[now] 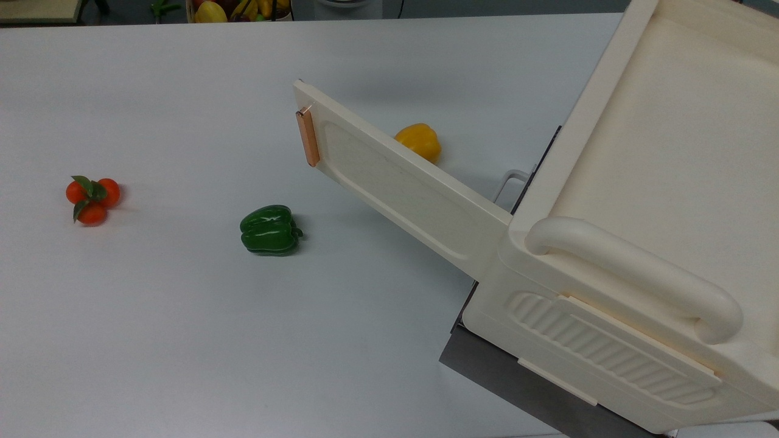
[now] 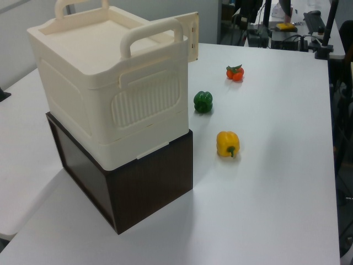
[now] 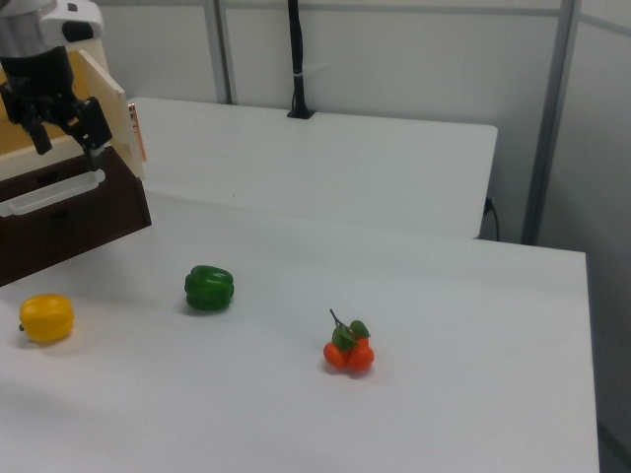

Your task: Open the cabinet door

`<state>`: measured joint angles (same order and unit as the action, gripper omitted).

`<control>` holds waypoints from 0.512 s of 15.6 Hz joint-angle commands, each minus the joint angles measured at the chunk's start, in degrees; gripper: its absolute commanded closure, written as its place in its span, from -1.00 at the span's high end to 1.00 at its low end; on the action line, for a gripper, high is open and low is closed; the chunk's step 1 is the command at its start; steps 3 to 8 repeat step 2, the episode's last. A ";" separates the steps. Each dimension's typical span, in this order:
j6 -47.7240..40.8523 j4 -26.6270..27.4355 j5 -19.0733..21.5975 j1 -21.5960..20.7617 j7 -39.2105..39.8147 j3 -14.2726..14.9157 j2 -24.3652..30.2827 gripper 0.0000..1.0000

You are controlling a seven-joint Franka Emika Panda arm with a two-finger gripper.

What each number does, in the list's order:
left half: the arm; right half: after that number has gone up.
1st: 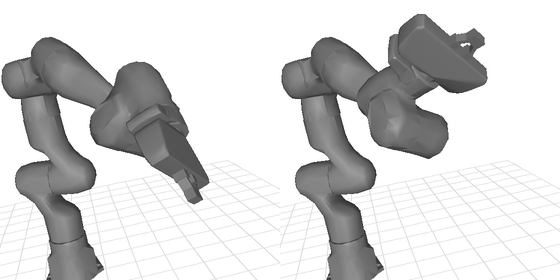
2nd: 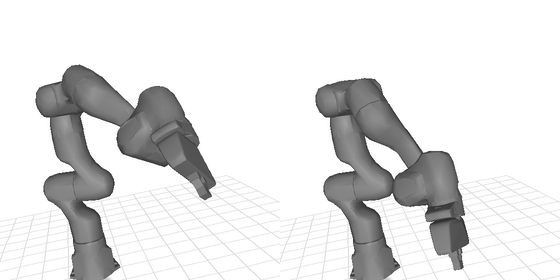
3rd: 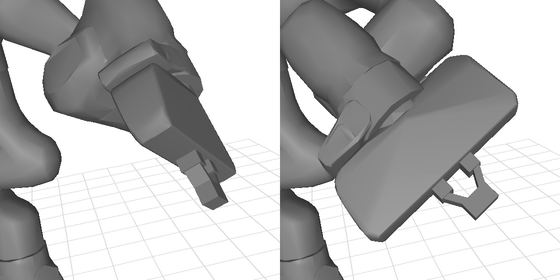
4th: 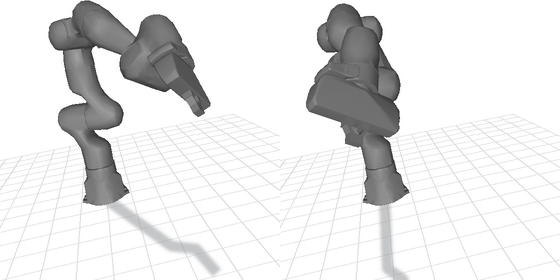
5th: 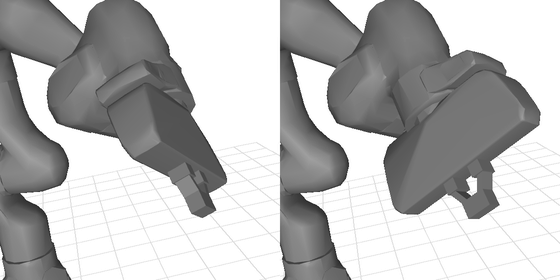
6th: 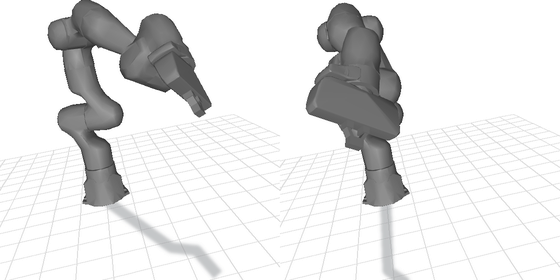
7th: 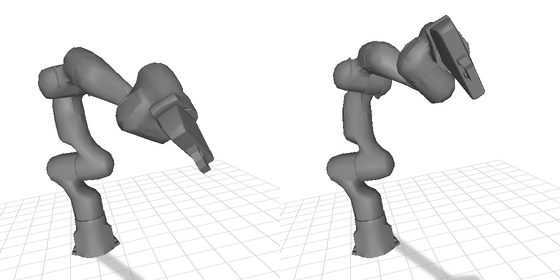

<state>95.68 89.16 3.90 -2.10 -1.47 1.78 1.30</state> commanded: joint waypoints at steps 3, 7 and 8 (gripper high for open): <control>1.44 1.46 1.02 -1.24 1.65 1.13 0.81 1.00; 1.44 1.46 1.02 -1.24 1.65 1.13 0.81 1.00; 1.44 1.46 1.02 -1.24 1.65 1.13 0.81 1.00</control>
